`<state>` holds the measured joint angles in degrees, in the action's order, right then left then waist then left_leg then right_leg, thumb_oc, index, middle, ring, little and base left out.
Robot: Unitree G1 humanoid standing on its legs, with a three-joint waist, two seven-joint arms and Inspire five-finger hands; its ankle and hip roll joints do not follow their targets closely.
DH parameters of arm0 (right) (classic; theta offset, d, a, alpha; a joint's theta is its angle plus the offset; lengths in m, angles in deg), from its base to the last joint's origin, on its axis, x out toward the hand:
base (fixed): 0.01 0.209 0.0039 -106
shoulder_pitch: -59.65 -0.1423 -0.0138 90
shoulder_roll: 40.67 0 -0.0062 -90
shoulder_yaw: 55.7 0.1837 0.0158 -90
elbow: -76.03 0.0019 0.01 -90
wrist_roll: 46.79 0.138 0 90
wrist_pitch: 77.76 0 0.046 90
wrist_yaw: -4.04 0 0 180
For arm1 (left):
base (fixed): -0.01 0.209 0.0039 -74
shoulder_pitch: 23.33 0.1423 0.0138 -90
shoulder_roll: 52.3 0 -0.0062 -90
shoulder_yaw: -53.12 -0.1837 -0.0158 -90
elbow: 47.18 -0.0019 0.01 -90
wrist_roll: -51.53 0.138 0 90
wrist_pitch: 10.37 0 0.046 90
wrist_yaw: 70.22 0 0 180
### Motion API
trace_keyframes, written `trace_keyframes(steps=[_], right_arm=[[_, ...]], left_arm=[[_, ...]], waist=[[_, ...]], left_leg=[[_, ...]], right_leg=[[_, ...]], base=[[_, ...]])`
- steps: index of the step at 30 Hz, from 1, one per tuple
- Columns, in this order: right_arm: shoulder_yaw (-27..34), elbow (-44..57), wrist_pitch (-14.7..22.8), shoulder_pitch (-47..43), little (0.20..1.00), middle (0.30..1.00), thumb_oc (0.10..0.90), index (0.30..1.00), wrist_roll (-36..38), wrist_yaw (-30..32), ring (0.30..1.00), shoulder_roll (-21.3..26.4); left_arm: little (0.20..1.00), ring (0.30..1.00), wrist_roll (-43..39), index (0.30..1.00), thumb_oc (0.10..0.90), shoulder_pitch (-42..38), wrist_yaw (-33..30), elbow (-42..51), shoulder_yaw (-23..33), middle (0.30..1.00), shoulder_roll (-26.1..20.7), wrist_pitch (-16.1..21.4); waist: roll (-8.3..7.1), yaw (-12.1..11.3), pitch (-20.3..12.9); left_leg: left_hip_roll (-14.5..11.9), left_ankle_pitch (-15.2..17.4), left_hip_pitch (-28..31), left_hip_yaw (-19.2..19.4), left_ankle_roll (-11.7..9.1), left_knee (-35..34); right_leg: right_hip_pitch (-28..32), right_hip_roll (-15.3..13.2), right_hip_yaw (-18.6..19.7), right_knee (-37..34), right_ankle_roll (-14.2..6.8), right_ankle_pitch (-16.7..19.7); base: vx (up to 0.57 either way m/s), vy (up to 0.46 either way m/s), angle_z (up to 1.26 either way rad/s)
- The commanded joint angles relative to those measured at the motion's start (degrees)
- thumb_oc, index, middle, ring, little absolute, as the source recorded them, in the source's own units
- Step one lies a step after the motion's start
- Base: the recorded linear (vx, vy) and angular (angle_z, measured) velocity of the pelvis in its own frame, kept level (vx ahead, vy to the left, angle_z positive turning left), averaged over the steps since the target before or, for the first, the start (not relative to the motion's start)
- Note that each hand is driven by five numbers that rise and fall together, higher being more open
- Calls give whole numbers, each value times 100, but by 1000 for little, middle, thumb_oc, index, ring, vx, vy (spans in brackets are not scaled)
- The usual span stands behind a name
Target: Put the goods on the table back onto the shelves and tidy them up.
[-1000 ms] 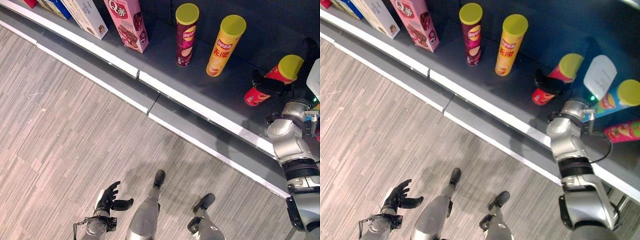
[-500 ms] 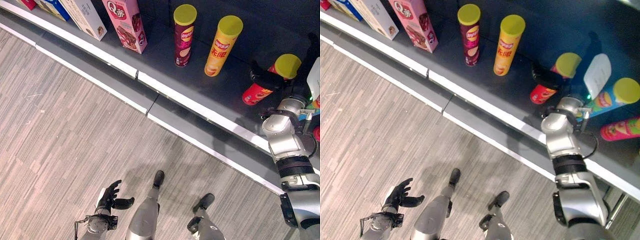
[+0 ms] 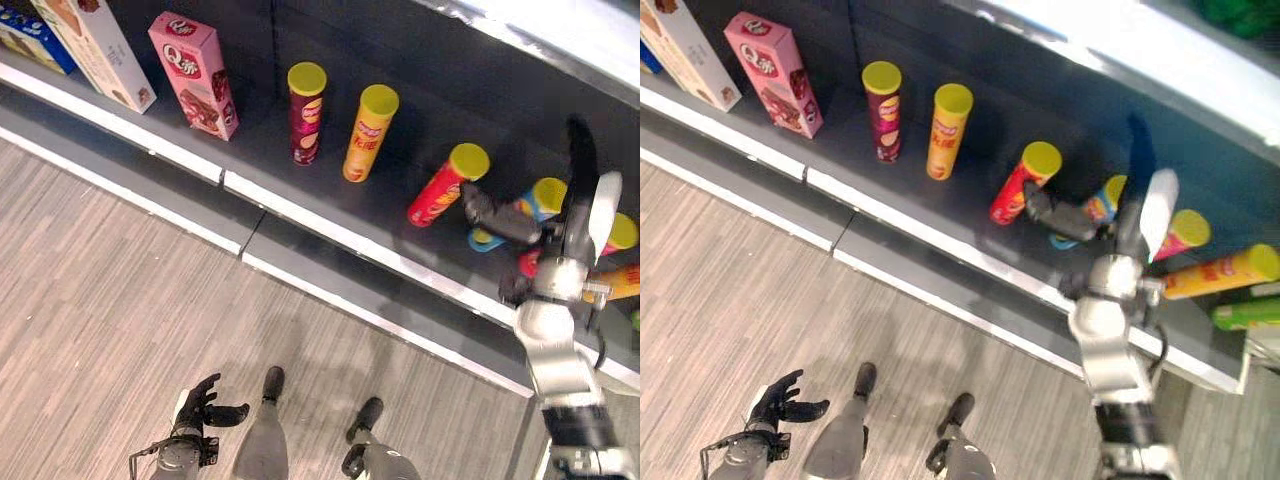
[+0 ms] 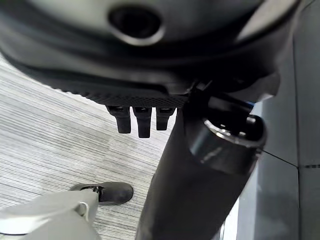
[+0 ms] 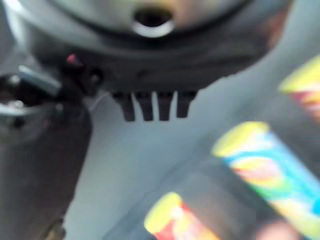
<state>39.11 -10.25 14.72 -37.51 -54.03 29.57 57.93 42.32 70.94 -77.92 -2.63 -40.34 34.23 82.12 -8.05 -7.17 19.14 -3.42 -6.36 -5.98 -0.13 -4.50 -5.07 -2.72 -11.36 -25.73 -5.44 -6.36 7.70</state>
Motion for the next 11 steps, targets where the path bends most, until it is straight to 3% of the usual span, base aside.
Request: trace_keyframes(steps=[1, 2, 5, 11], right_arm=[[103, 409, 1034, 187, 900, 900, 800, 900, 1474, -1035, 900, 318], [0, 367, 1052, 609, 900, 900, 800, 900, 2177, -1619, 900, 175], [1, 218, 1016, 1226, 900, 900, 800, 900, 2529, -2035, 900, -6], [-525, -770, 611, 1972, 900, 900, 800, 900, 1845, -2591, 900, 10]], left_arm=[[900, 900, 249, 900, 800, 268, 160, -405, 88, 900, -169, 73], [900, 900, 231, 900, 800, 272, 228, -531, 217, 900, -164, 67], [900, 900, 257, 900, 800, 262, 291, -734, 366, 900, -102, 103], [900, 900, 327, 900, 800, 292, 374, -612, 400, 900, -48, 233]], waist=[[147, 201, -791], [136, 292, -911], [176, 437, -1061], [271, 607, -1242]], left_leg=[[-277, 653, 244, 224, -146, 7], [-293, 685, 378, 348, -164, 7], [-306, 718, 528, 459, -174, 7], [-352, 772, 775, 596, -206, 7]], right_leg=[[269, -394, 68, 44, -571, -206], [295, -382, 162, 44, -565, -216], [369, -392, 207, 44, -566, -217], [523, -390, 284, 66, -542, -267]], base=[[38, 33, -69], [33, 31, -57], [38, 13, -42], [9, 2, -14]])
